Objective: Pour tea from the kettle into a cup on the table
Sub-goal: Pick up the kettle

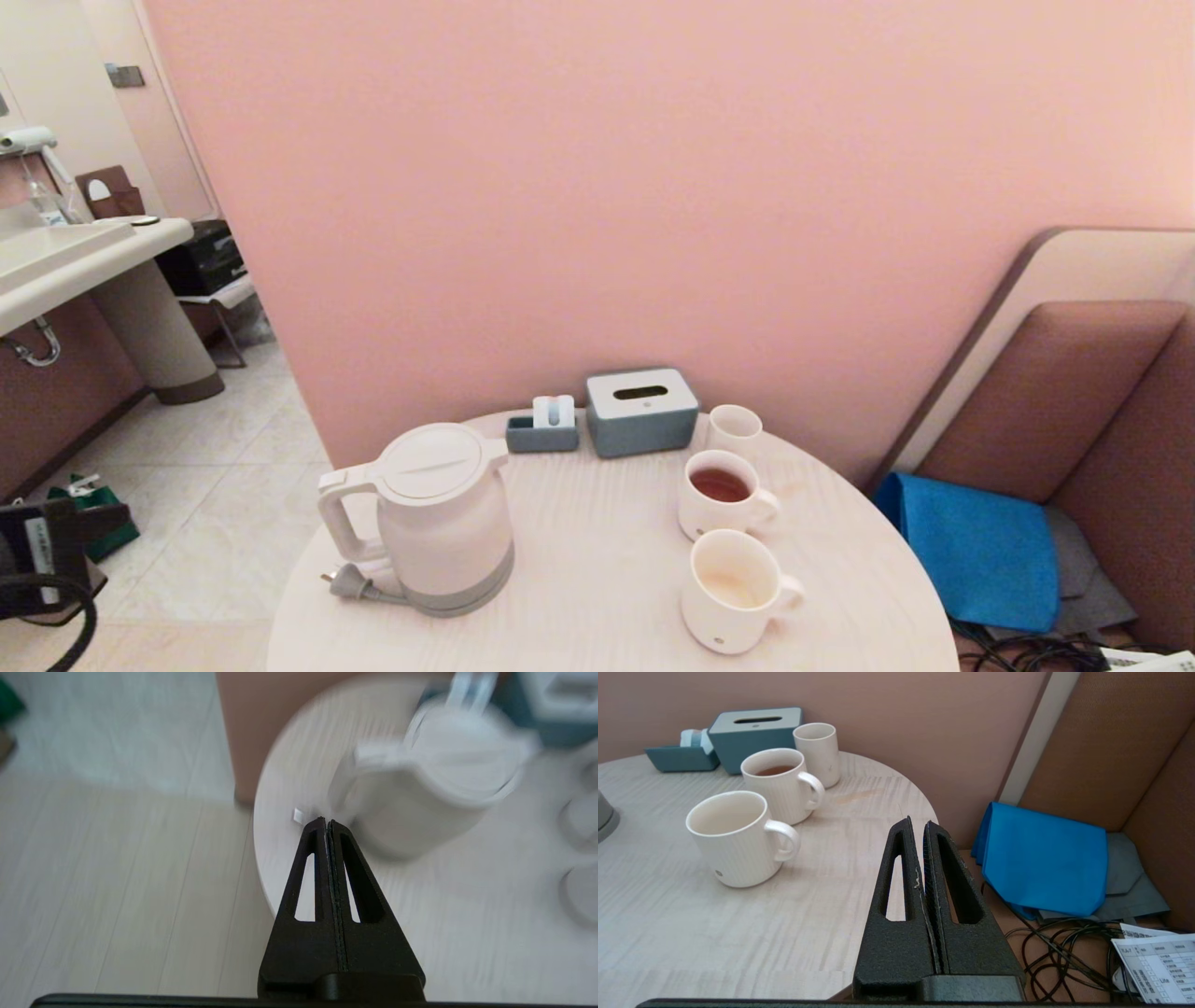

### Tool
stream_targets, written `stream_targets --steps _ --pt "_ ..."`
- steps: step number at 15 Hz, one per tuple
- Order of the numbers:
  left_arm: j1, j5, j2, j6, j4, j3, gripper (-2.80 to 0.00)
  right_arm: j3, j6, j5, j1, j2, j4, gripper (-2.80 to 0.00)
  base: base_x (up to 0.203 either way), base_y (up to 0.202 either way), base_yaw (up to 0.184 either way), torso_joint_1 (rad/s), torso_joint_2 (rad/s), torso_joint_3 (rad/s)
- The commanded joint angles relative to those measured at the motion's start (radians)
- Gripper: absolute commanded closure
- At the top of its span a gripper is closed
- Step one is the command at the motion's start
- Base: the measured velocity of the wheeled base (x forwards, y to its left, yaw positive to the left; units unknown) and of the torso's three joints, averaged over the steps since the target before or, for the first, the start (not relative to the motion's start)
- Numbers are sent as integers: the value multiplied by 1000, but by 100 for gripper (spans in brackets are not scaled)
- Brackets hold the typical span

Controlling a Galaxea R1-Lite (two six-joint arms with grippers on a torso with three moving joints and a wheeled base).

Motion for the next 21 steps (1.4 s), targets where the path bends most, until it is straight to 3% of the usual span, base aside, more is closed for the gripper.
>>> stream_targets --steps 1,4,6,11,14,17,21 --pt "-5 -1 162 -13 -14 26 0 0 0 0 0 1 0 0 0 0 0 0 0 0" --pt "-42 -2 285 -83 -130 67 0 0 0 0 0 1 0 0 0 0 0 0 0 0" --pt "-77 -1 295 -90 -255 146 0 0 0 0 0 1 0 0 0 0 0 0 0 0" --pt "-107 -12 466 -40 -762 395 0 0 0 0 0 1 0 0 0 0 0 0 0 0" --pt "-111 -87 522 -33 -964 501 0 0 0 0 0 1 0 0 0 0 0 0 0 0" --pt "-111 -95 645 -28 -1113 549 0 0 0 0 0 1 0 0 0 0 0 0 0 0" --pt "-111 -87 818 -9 -1414 651 0 0 0 0 0 1 0 0 0 0 0 0 0 0"
